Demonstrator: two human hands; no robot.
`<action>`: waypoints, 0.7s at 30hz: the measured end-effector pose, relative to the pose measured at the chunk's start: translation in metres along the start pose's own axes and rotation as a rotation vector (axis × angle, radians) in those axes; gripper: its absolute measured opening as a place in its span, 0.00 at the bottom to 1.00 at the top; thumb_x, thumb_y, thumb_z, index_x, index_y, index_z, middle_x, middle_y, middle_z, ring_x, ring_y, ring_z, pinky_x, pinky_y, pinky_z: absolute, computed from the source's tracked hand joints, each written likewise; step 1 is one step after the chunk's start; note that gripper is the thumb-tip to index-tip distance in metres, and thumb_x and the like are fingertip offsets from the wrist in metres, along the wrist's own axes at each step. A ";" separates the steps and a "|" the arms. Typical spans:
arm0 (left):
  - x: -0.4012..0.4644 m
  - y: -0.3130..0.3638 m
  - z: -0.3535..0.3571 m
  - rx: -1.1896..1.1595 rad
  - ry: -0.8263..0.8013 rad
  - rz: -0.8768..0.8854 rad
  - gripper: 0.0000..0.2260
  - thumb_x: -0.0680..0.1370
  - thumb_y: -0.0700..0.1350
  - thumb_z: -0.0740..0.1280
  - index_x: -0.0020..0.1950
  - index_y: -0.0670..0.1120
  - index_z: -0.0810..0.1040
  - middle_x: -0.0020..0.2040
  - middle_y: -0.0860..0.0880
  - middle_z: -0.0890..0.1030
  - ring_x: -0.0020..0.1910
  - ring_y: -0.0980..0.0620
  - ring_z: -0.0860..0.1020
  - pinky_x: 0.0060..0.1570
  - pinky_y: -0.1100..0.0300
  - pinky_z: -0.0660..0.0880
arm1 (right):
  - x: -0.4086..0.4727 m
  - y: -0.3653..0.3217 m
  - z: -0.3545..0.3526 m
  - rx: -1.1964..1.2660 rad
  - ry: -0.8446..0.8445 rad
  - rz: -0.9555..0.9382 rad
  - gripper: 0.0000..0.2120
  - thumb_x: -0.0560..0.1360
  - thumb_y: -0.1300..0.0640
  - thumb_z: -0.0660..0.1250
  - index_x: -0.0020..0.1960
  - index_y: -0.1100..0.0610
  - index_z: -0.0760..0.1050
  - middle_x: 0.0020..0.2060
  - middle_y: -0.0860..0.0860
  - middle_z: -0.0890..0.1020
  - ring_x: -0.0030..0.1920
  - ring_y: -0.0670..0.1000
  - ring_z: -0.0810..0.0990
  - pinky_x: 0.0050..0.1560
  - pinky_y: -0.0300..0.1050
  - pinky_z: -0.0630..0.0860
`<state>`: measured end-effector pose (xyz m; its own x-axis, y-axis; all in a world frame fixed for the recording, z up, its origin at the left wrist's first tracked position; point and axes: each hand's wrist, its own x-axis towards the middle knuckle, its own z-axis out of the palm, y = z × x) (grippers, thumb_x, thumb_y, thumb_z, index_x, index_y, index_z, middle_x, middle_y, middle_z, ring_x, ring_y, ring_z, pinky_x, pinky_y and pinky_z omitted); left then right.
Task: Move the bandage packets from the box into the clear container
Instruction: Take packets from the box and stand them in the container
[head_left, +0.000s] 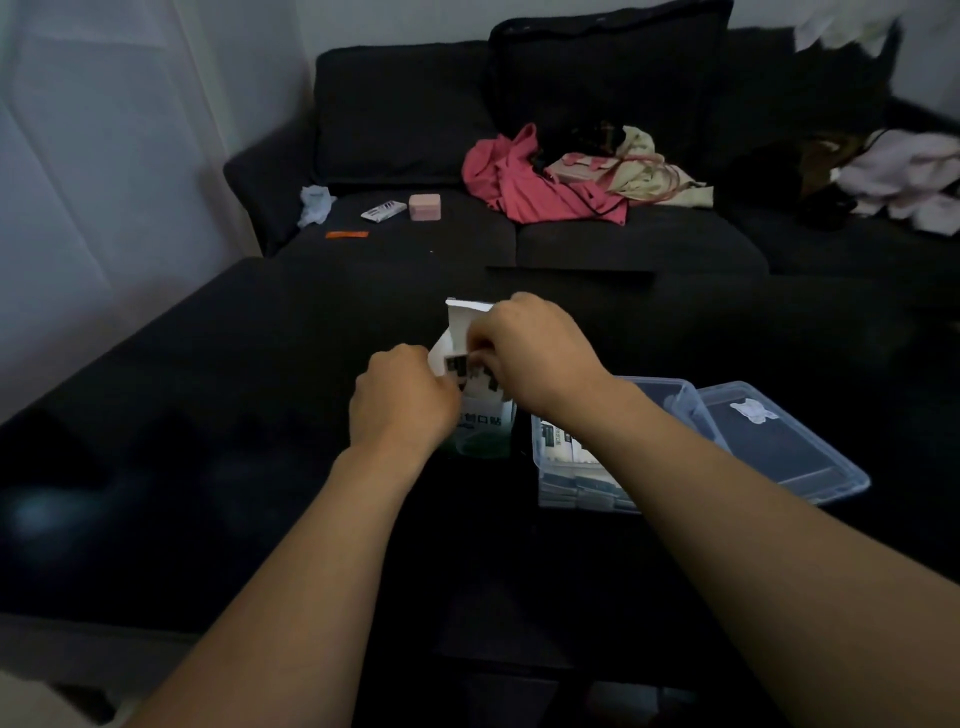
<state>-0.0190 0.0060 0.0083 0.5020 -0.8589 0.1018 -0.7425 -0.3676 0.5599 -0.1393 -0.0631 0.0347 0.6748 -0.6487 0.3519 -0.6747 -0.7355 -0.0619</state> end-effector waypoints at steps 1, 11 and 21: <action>0.000 0.001 0.001 0.007 -0.009 -0.007 0.05 0.81 0.47 0.65 0.48 0.46 0.79 0.43 0.49 0.78 0.39 0.51 0.77 0.32 0.59 0.71 | -0.001 0.001 -0.002 0.001 0.020 -0.014 0.03 0.76 0.61 0.70 0.45 0.55 0.82 0.39 0.52 0.79 0.45 0.54 0.77 0.41 0.50 0.76; -0.004 0.002 0.004 -0.085 0.236 0.121 0.12 0.81 0.46 0.63 0.64 0.46 0.76 0.58 0.47 0.76 0.50 0.50 0.74 0.46 0.56 0.68 | -0.011 0.034 -0.046 0.466 0.226 0.180 0.02 0.76 0.54 0.73 0.46 0.52 0.84 0.40 0.46 0.85 0.41 0.45 0.83 0.45 0.46 0.81; -0.026 0.027 0.002 -0.851 -0.077 0.306 0.23 0.86 0.55 0.53 0.53 0.43 0.83 0.46 0.43 0.86 0.42 0.53 0.83 0.42 0.59 0.77 | -0.038 0.050 -0.048 1.083 -0.068 0.288 0.04 0.77 0.63 0.70 0.47 0.65 0.81 0.40 0.61 0.85 0.37 0.51 0.83 0.30 0.35 0.80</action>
<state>-0.0530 0.0172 0.0191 0.2827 -0.9085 0.3076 -0.2443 0.2419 0.9390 -0.2131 -0.0662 0.0635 0.5727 -0.8070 0.1442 -0.2145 -0.3172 -0.9238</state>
